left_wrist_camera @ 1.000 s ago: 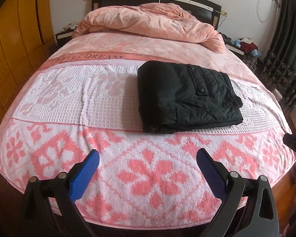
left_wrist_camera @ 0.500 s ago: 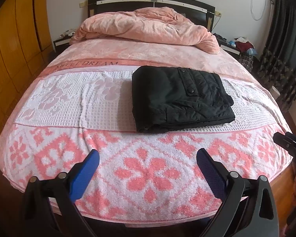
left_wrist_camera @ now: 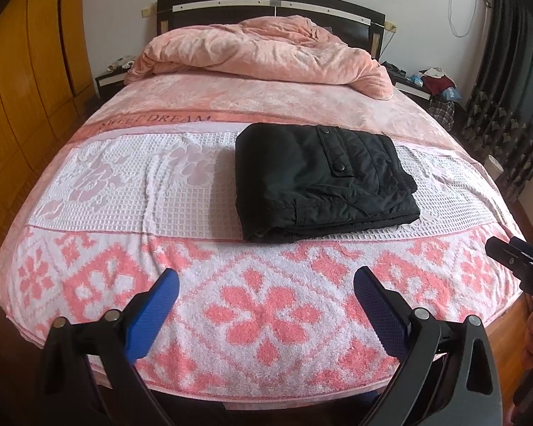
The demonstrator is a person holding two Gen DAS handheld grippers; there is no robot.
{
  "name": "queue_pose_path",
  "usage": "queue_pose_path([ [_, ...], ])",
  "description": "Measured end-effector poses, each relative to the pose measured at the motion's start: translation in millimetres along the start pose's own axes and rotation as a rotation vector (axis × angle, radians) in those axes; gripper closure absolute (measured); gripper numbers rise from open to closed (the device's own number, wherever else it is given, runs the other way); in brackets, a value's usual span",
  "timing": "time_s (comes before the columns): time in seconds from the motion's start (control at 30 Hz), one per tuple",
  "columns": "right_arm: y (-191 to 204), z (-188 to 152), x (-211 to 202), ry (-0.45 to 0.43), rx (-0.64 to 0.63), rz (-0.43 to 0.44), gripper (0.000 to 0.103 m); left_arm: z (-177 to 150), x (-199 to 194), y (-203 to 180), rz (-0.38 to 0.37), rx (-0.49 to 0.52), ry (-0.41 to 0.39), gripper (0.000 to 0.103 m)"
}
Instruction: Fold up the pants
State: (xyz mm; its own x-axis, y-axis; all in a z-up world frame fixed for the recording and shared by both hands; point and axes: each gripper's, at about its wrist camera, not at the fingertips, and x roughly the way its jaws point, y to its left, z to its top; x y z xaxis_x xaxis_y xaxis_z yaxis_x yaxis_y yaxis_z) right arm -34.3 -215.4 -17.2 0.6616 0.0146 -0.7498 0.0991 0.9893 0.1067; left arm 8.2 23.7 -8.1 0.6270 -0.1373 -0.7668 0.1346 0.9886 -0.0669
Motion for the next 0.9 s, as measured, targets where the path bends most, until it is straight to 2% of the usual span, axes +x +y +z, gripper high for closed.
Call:
queue_pose_path([
  [0.9,-3.5,-1.4,6.5,0.008,0.004,-0.002,0.003,-1.6,4.8,-1.7,0.007,0.006,0.013,0.004],
])
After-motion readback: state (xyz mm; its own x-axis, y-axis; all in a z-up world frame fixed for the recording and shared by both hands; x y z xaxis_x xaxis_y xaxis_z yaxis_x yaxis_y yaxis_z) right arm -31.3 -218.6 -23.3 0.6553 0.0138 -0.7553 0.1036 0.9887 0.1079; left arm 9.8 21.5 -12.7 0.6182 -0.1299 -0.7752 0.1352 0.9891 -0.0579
